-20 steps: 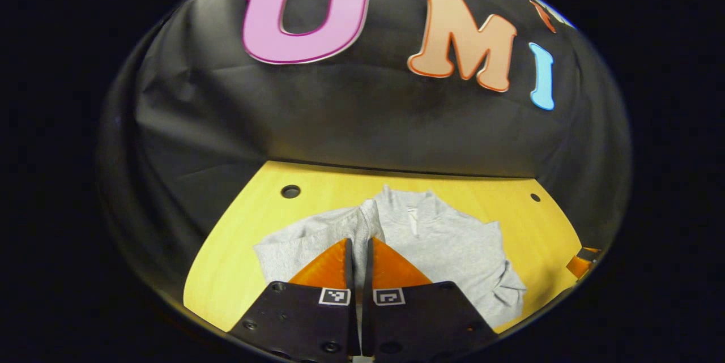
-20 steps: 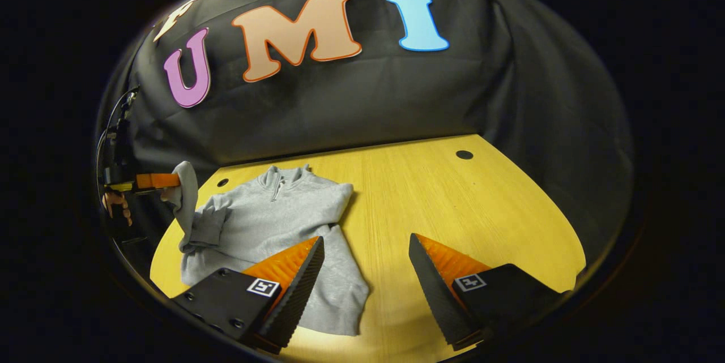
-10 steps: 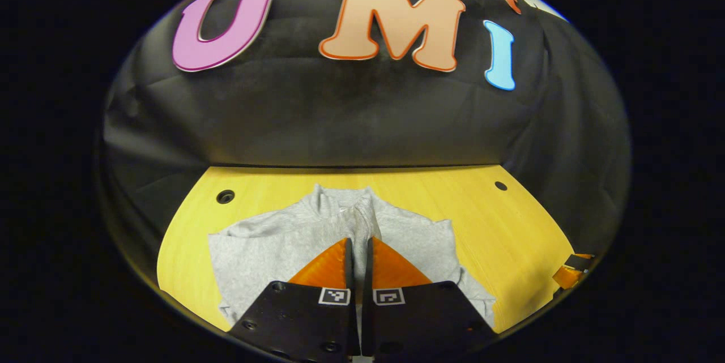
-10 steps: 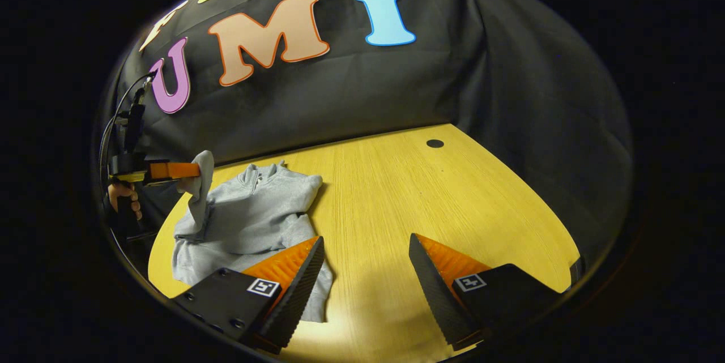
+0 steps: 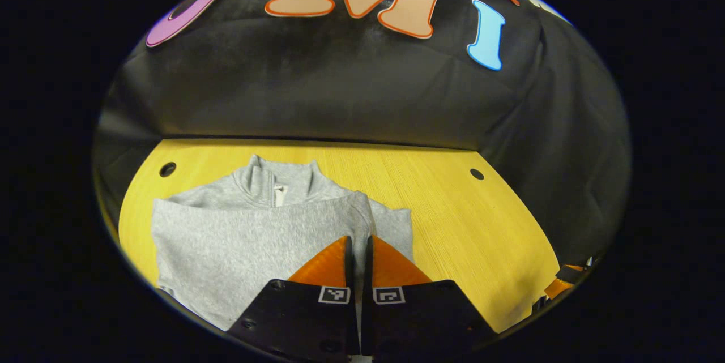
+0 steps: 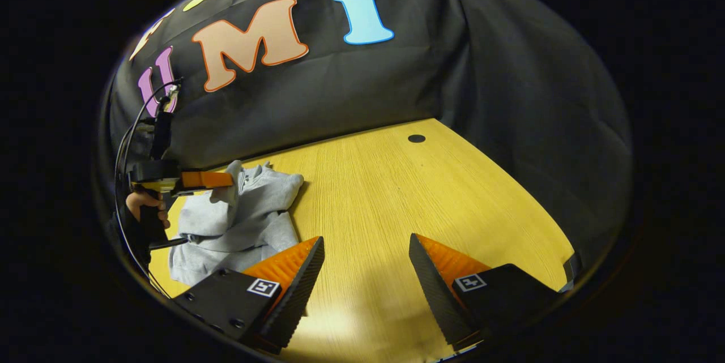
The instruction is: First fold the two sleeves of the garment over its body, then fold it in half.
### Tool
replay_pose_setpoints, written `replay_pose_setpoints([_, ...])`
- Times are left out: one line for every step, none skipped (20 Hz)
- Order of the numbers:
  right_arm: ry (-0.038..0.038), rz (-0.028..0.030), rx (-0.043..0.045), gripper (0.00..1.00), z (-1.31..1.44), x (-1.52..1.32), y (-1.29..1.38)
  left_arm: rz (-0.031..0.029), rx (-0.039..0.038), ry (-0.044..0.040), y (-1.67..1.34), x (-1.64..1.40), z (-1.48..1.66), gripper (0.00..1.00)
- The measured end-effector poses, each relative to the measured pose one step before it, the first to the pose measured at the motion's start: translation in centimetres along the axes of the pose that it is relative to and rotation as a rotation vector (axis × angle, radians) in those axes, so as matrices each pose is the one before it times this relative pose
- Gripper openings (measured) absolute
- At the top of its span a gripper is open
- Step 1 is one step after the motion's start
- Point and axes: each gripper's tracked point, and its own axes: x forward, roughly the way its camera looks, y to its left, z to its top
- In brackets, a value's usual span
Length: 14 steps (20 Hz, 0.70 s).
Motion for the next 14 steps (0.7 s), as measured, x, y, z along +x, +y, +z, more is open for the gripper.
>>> replay_pose_setpoints([0.00531, 0.0033, -0.00238, 0.96, -0.251, 0.009, -0.028, 0.00046, 0.00554, 0.01213, -0.269, 0.592, -0.443, 0.0])
replay_pose_setpoints([0.00602, 0.00496, -0.00131, 0.96, -0.292, 0.036, 0.02, 0.00876, 0.01275, 0.01937, 0.101, 0.691, -0.373, 0.01])
replay_pose_setpoints([0.00876, 0.00631, -0.0038, 0.96, -0.241, 0.009, 0.057, 0.01414, 0.01236, 0.0209, 0.124, 0.62, -0.519, 0.01])
replay_pose_setpoints([0.00737, 0.00331, -0.00685, 0.96, -0.201, -0.072, 0.056, -0.01353, 0.00772, 0.03002, -0.493, 0.612, -0.745, 0.03])
replay_pose_setpoints([0.00252, 0.00234, -0.00739, 0.96, -0.188, 0.082, -0.016, -0.01382, 0.00387, 0.01868, -0.46, 0.364, -0.571, 0.04])
replay_pose_setpoints([0.00231, 0.00377, -0.00647, 0.96, 0.108, -0.079, 0.159, -0.00394, 0.00483, 0.01395, -0.262, 0.27, -0.366, 0.06])
replay_pose_setpoints([0.00249, 0.00412, -0.00494, 0.96, -0.092, 0.124, 0.103, -0.00548, -0.00154, -0.00233, -0.123, -0.051, 0.013, 0.07])
replay_pose_setpoints([0.00219, 0.00661, -0.00246, 0.96, -0.025, 0.07, 0.232, 0.00423, 0.00269, -0.02262, 0.122, 0.09, 0.478, 0.13])
replay_pose_setpoints([0.00075, 0.00981, -0.00262, 0.96, -0.092, -0.038, 0.37, -0.00265, 0.00073, -0.03304, 0.092, -0.389, 0.733, 0.15])
replay_pose_setpoints([-0.00165, 0.00832, -0.00391, 0.96, 0.099, 0.012, 0.479, -0.0011, 0.00077, -0.03639, 0.008, -0.706, 0.962, 0.36])
replay_pose_setpoints([0.0, 0.00937, -0.0049, 0.96, 0.13, 0.245, 0.558, 0.00507, 0.00914, -0.02889, 0.365, -0.702, 0.823, 0.57])
replay_pose_setpoints([0.00169, 0.00943, -0.0055, 0.96, 0.059, 0.145, 0.507, 0.02044, 0.01798, -0.02452, 0.813, -0.008, 0.839, 0.78])
replay_pose_setpoints([0.00038, 0.00871, -0.006, 0.96, -0.037, 0.145, 0.479, 0.00778, 0.01824, -0.0184, 0.502, -0.974, 0.365, 0.99])
replay_pose_setpoints([-0.0007, 0.00864, -0.00599, 0.97, 0.022, 0.137, 0.453, 0.01422, 0.023, -0.01892, 0.611, -1.177, 0.814, 0.98])
